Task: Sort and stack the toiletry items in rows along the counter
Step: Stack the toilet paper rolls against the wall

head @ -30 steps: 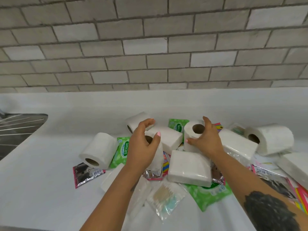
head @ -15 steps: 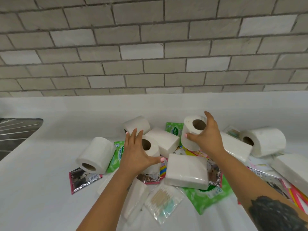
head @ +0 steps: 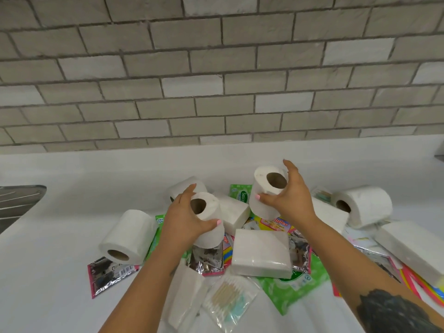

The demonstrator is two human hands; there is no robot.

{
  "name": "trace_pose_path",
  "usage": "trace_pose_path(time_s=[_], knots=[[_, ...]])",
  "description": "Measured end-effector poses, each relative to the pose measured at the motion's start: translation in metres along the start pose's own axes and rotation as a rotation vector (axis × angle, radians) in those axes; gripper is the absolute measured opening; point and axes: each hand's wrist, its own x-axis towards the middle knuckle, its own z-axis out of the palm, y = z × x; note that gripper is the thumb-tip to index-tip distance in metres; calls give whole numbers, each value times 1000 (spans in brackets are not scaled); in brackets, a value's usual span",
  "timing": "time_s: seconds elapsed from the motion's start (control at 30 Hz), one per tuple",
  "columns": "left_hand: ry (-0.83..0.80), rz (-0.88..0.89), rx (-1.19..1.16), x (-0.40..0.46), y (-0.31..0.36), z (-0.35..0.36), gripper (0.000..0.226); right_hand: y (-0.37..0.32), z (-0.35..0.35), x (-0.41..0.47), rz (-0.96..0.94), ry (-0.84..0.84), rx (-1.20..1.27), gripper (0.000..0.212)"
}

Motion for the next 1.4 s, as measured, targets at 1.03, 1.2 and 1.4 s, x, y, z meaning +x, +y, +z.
trace_pose_path(time_s=[1.03,1.2,1.4], knots=[[-114,262,-127,88,208,142,107,78,-178,80,37,138,-88,104],[-134,267,-143,112,249,185,105,111,-216,115,37,148,-92,102],[-158,270,-139,142,283,234,105,148,-242,156,41,116,-103,102]])
